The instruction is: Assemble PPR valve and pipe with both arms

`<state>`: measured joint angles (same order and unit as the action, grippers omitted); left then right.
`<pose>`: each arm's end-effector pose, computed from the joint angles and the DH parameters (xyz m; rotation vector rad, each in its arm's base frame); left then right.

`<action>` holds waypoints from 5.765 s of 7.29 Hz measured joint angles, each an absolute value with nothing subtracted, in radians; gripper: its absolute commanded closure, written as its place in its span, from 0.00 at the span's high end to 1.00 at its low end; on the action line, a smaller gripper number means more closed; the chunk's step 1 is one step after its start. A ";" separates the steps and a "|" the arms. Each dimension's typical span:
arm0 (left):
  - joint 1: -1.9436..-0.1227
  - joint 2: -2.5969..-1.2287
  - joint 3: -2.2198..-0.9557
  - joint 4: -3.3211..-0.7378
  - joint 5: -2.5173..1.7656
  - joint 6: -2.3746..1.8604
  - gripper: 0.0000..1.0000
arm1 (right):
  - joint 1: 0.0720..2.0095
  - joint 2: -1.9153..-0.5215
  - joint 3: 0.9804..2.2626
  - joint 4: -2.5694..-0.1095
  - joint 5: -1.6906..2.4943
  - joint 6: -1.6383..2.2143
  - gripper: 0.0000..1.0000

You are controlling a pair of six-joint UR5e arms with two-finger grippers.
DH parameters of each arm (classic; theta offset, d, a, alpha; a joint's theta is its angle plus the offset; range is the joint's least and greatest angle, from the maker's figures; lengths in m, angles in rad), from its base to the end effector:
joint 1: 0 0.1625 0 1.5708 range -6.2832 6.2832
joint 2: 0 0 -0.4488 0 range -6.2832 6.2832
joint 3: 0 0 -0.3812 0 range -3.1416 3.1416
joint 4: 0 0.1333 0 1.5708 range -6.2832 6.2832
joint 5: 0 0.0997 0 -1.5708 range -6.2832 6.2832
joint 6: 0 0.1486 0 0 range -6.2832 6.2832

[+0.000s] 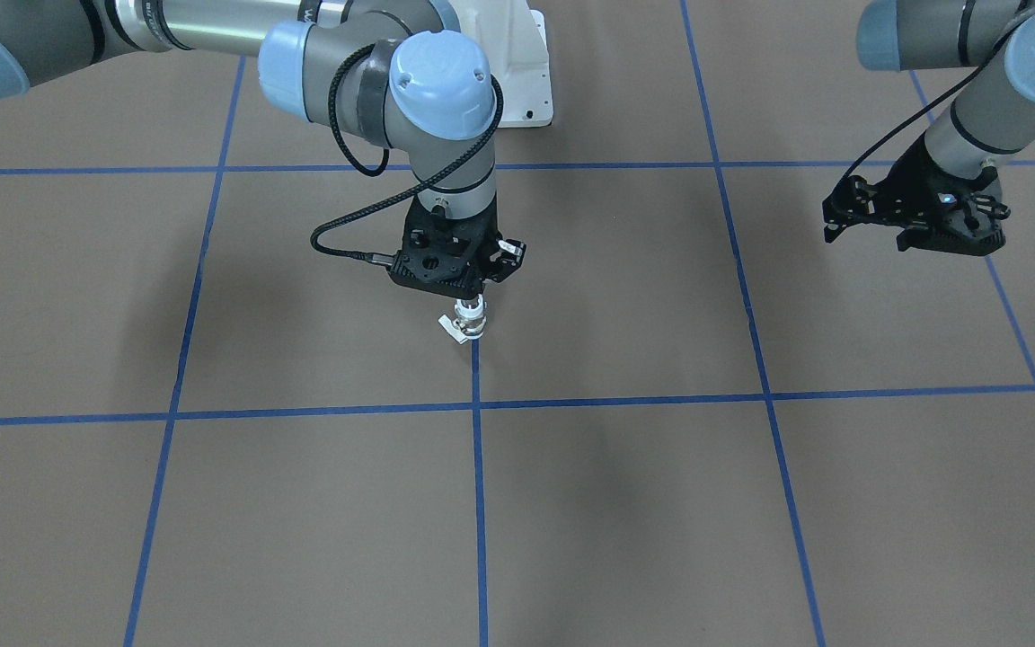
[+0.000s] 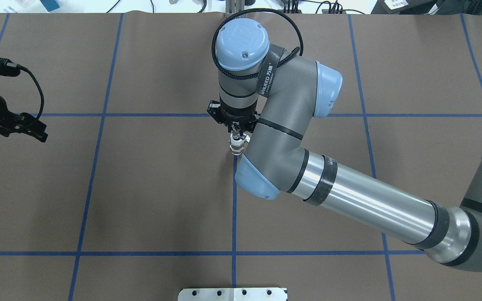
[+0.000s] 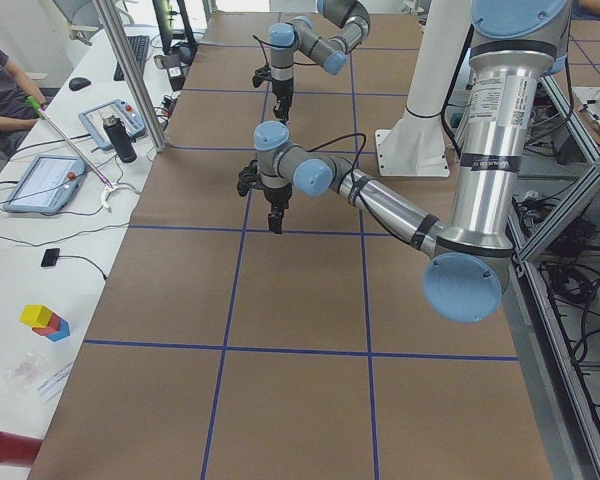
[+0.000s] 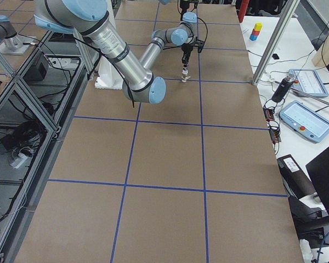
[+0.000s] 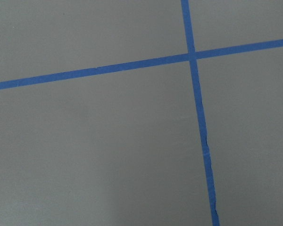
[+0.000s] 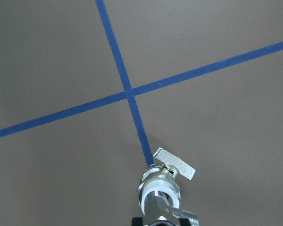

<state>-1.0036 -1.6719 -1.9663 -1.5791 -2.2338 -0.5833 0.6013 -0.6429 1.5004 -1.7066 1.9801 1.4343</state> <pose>0.2464 -0.4647 0.4817 0.0550 0.8085 0.1521 -0.5959 -0.4988 0.1798 -0.1087 -0.8069 0.2913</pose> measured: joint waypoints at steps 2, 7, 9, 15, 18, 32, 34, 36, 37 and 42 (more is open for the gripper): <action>-1.004 -1.672 -1.969 -1.578 -2.235 -0.584 0.99 | 0.606 -0.645 1.507 -1.708 2.006 1.434 0.00; -1.004 -1.671 -1.983 -1.572 -2.235 -0.584 0.99 | 0.614 -0.644 1.506 -1.707 2.015 1.435 0.00; -1.005 -1.671 -1.987 -1.571 -2.235 -0.585 0.99 | 0.617 -0.643 1.500 -1.703 2.014 1.436 0.00; -1.003 -1.672 -1.991 -1.571 -2.235 -0.611 0.99 | 0.617 -0.654 1.496 -1.692 2.014 1.433 0.00; -1.003 -1.672 -1.995 -1.571 -2.235 -0.614 0.99 | 0.617 -0.654 1.475 -1.656 2.014 1.438 0.00; -1.003 -1.671 -2.010 -1.565 -2.235 -0.622 0.99 | 0.612 -0.660 1.487 -1.642 2.016 1.441 0.99; -1.016 -1.665 -2.013 -1.565 -2.236 -0.619 0.99 | 0.629 -0.783 1.660 -1.648 2.024 1.436 0.99; -1.052 -1.631 -2.012 -1.570 -2.252 -0.579 0.99 | 0.690 -0.969 1.843 -1.651 2.067 1.382 0.99; -1.090 -1.599 -2.010 -1.573 -2.268 -0.516 0.99 | 0.737 -1.067 1.901 -1.650 2.087 1.289 0.99; -1.427 -1.467 -1.844 -1.579 -2.362 0.060 0.99 | 1.144 -1.558 1.981 -1.643 2.280 0.545 0.99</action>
